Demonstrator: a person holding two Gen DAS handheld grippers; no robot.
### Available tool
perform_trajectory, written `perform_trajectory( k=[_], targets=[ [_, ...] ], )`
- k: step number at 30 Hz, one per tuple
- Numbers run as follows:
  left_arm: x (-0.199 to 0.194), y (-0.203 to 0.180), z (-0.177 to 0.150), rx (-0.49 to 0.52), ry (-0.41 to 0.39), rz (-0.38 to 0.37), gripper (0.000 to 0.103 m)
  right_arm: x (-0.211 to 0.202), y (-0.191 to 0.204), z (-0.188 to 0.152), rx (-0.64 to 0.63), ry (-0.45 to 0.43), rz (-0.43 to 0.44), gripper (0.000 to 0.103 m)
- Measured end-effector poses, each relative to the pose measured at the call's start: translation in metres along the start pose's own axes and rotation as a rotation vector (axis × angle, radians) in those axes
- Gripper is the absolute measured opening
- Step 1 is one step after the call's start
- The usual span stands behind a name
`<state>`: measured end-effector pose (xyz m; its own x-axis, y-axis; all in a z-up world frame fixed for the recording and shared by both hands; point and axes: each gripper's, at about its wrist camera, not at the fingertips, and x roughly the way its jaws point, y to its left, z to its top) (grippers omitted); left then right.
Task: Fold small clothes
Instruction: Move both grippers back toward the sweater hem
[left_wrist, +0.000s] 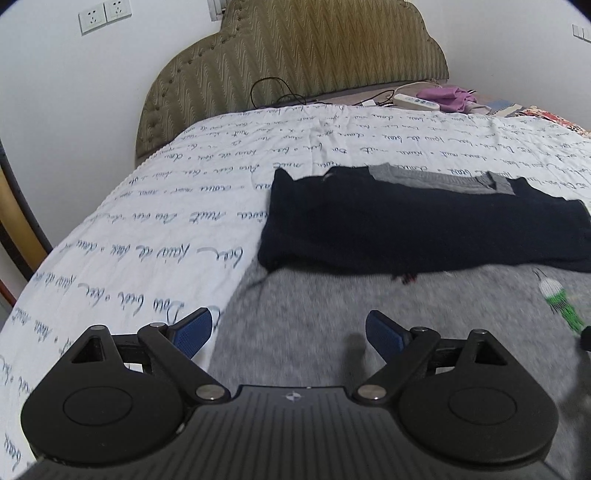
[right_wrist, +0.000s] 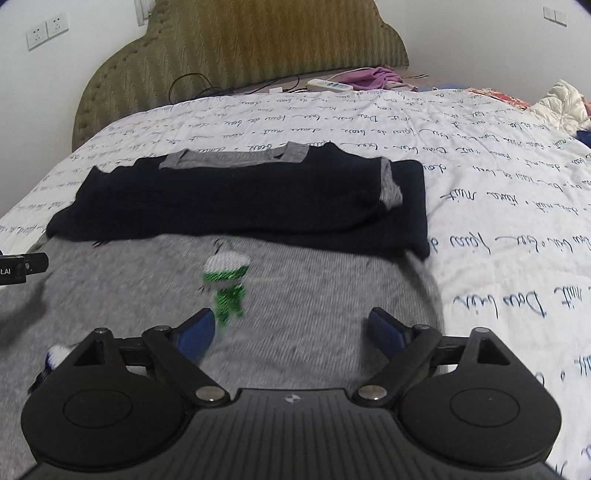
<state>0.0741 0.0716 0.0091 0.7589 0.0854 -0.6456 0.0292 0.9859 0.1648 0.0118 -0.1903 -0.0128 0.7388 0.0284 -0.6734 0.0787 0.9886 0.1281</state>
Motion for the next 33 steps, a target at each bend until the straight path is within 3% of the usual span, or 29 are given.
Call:
perform_trajectory(
  k=[33],
  targets=[
    [-0.077, -0.004, -0.072, 0.011, 0.024, -0.050, 0.096, -0.071, 0.027, -0.062, -0.049, -0.031, 0.073, 0.095]
  ],
)
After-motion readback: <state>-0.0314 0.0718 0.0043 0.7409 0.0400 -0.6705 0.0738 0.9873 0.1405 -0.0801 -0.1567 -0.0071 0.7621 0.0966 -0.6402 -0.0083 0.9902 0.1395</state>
